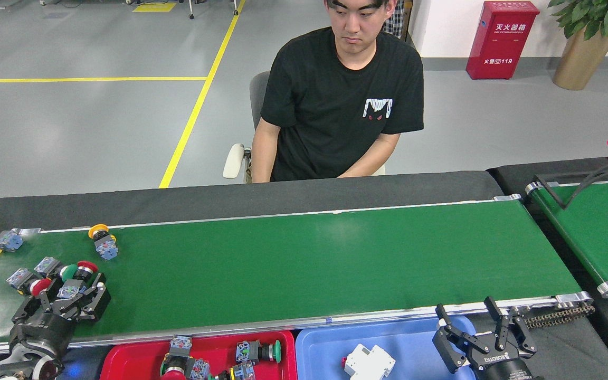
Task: Pick switch part from conveyor to tray
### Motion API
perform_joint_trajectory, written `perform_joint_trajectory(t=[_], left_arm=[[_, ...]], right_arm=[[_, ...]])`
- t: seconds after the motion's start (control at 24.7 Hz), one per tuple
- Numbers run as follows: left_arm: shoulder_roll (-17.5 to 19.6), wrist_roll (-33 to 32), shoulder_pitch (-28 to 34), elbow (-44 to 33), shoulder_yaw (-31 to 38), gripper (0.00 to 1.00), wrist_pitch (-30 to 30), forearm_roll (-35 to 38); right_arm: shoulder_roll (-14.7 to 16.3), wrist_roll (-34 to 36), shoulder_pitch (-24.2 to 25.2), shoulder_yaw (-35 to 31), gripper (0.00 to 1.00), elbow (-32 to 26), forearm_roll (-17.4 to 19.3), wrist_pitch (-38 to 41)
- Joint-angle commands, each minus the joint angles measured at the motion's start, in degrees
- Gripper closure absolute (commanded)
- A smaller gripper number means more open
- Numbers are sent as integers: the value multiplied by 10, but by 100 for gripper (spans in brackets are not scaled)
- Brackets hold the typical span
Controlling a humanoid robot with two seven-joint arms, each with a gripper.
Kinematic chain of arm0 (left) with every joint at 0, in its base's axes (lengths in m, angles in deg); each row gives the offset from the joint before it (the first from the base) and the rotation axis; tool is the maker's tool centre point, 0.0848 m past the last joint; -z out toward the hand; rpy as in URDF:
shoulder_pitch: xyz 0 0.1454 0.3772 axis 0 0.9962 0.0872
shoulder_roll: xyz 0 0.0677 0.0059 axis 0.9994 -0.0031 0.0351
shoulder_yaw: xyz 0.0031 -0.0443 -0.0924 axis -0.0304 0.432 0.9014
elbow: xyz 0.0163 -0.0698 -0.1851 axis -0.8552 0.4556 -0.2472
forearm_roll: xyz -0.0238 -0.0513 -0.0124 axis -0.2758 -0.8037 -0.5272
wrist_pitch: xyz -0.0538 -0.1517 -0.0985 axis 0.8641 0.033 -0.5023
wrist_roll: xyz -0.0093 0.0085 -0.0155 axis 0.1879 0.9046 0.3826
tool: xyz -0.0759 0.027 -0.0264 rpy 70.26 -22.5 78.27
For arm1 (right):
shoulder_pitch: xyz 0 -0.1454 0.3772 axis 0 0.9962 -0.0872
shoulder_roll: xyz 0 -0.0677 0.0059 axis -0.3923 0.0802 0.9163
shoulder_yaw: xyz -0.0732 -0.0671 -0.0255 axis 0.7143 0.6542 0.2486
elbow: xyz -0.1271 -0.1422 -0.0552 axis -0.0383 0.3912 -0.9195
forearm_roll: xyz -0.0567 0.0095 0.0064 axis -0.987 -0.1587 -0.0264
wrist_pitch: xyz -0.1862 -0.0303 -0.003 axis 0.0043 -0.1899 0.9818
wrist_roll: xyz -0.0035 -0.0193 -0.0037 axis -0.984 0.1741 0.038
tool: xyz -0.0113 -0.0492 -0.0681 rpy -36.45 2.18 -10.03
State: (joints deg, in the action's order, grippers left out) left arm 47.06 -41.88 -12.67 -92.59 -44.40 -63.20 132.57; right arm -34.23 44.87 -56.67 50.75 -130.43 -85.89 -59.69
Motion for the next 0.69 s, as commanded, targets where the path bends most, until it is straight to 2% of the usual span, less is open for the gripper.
perform_joint_trajectory(t=[0.0,0.12,0.28,0.41,0.65], left_arm=[[4,3,-18,14,-1,63,-5,0],[3,4,-25,19,-1,75,-3,-1],[-1,9,-17,-10,-2,81,6,-2],[-13,13,36,-97,-16,82,40,-8],[-56,12,194,-314,-17,83,131,-9]], right_arm=[[5,5,-2,-1,3,-7,1,2],[5,5,-2,-1,3,-8,1,2],[2,5,-4,-1,3,-9,1,2],[1,5,-4,-2,3,-9,1,2],[2,5,-2,-4,3,-18,1,2]])
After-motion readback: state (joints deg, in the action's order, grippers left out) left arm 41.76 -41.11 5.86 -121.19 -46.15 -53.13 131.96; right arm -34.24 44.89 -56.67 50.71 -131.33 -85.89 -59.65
